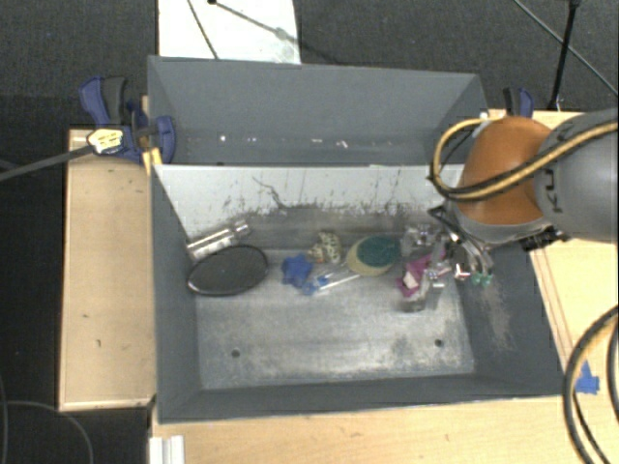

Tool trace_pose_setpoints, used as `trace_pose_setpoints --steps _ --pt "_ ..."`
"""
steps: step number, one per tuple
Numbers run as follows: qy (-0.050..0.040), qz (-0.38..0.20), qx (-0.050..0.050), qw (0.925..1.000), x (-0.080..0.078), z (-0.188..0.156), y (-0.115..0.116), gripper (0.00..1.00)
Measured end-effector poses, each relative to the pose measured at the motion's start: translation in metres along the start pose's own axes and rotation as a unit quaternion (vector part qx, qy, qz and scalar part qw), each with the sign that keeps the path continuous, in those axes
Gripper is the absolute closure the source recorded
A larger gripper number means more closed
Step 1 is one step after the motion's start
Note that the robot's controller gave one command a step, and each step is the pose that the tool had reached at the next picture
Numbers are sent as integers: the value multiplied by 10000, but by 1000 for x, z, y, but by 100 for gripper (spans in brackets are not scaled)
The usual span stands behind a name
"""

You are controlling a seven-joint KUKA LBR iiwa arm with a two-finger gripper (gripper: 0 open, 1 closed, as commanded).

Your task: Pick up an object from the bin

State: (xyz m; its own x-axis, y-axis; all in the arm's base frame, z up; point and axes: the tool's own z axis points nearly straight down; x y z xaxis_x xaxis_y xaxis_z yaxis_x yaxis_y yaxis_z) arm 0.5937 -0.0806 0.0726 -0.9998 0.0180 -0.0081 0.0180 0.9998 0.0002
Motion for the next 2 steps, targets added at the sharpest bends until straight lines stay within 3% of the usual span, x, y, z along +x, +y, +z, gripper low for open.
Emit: trace_pose_setpoints --steps 1,2 --pt "12 587 6 9983 5 2 -31 0" --pt "15 577 5 9983 5 2 -30 100"
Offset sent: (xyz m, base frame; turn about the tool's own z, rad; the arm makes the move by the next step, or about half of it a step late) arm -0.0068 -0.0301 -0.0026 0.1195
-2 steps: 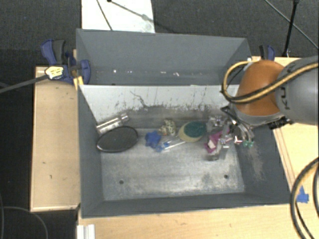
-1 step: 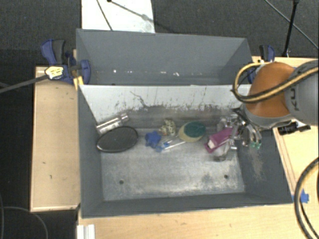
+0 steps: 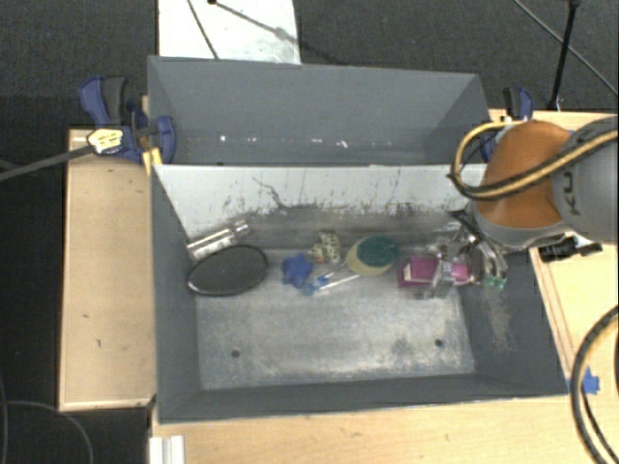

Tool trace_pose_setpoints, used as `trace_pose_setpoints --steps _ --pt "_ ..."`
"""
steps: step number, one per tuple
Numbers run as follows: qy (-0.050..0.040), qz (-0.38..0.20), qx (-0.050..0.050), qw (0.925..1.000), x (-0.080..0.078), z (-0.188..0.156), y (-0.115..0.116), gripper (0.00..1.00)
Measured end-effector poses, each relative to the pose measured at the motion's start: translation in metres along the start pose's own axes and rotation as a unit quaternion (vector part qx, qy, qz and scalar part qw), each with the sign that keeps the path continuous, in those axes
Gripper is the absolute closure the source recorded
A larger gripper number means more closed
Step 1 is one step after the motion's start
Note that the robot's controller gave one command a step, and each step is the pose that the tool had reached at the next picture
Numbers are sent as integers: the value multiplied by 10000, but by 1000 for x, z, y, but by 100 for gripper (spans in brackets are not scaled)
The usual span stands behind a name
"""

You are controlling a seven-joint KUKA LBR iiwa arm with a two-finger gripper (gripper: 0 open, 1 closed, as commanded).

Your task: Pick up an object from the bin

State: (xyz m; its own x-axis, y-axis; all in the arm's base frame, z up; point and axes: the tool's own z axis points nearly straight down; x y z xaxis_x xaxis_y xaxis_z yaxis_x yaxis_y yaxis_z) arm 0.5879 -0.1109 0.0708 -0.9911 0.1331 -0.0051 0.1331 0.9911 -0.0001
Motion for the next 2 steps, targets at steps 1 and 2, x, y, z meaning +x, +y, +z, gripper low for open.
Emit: trace_pose_setpoints --steps 1,2 --pt "-13 63 -1 10000 48 -100 -1 100" --pt "-18 30 2 10000 59 -170 0 100"
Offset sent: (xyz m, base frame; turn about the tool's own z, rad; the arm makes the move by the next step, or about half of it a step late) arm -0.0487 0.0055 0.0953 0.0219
